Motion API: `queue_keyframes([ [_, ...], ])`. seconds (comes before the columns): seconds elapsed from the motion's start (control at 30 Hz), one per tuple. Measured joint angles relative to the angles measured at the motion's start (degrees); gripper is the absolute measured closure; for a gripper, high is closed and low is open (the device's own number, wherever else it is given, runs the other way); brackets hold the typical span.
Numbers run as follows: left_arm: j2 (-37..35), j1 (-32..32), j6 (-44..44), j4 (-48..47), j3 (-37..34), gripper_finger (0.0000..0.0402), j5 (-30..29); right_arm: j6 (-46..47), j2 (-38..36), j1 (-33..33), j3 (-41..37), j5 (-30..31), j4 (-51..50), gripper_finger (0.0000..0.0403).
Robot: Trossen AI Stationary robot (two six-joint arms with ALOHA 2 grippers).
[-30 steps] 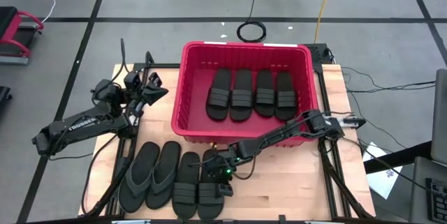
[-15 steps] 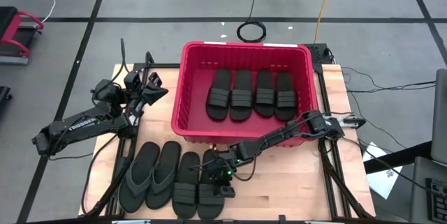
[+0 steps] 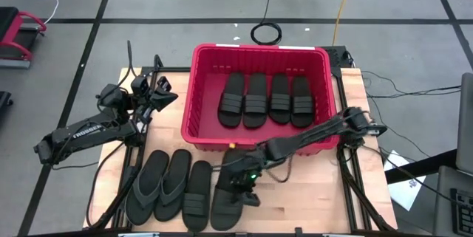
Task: Pick and place slides into bin
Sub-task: Put the black slide into the red bin
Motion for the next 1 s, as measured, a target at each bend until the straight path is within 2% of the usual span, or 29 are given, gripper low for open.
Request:
queue_keyframes([
  [0.23, 0.0, 0.0, -0.3, -0.2, 0.0, 0.0400, 0.2, -0.8, -16.0, -1.1, 0.0, 3.1, -12.6, 0.0400],
  [0.4, 0.0, 0.0, 0.2, -0.2, 0.0, 0.0391, 0.2, -6.5, -27.1, -5.0, 0.0, 10.4, -14.8, 0.0401],
  [0.53, 0.0, 0.0, 0.1, -0.2, 0.0, 0.0382, 0.2, -12.8, -34.3, -9.9, 0.1, 11.3, -15.3, 0.0401],
  [0.63, 0.0, 0.0, -0.4, -0.2, 0.0, 0.0381, 0.1, -15.3, -38.6, -13.9, 0.1, 7.3, -17.4, 0.0401],
  [0.77, 0.0, 0.0, 0.2, -0.2, 0.0, 0.0389, -0.3, -17.3, -42.3, -20.8, 0.2, -1.3, -28.6, 0.0401],
  [0.9, 0.0, 0.0, 1.3, -0.2, 0.0, 0.0400, -2.6, -22.0, -43.7, -28.6, 0.1, -9.6, -45.0, 0.0401],
  [1.0, 0.0, 0.0, 1.5, -0.2, 0.0, 0.0395, -4.4, -32.4, -43.2, -34.3, 0.1, -11.5, -60.5, 0.0401],
])
